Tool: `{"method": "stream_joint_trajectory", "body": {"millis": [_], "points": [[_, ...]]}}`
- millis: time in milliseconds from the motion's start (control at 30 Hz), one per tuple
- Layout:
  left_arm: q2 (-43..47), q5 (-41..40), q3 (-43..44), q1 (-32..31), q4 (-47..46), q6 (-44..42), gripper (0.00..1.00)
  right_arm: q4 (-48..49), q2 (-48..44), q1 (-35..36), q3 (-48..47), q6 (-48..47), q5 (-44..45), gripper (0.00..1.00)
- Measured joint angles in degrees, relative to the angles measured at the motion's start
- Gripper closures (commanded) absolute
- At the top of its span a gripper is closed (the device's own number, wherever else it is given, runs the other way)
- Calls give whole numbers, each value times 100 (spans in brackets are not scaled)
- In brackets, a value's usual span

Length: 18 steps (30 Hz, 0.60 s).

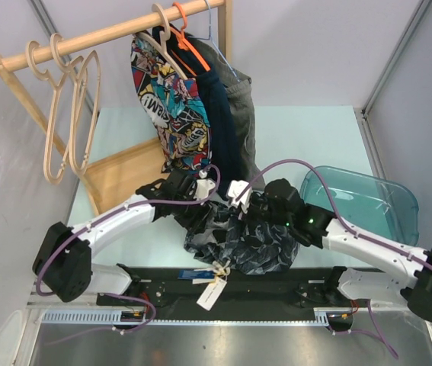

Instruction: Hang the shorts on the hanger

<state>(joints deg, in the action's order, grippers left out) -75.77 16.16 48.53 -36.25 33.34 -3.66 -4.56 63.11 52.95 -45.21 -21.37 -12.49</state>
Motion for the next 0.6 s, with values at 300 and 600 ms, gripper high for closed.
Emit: {"method": "stream_joint_trajectory", "body": {"millis": [300,600], "points": [[-76,-164,149,0,278,-197,100,-780,-765,-350,0,-9,22,100],[1126,-396,1414,44,673,-542,100,-2061,-2100,-2026,22,-295,0,100]]}}
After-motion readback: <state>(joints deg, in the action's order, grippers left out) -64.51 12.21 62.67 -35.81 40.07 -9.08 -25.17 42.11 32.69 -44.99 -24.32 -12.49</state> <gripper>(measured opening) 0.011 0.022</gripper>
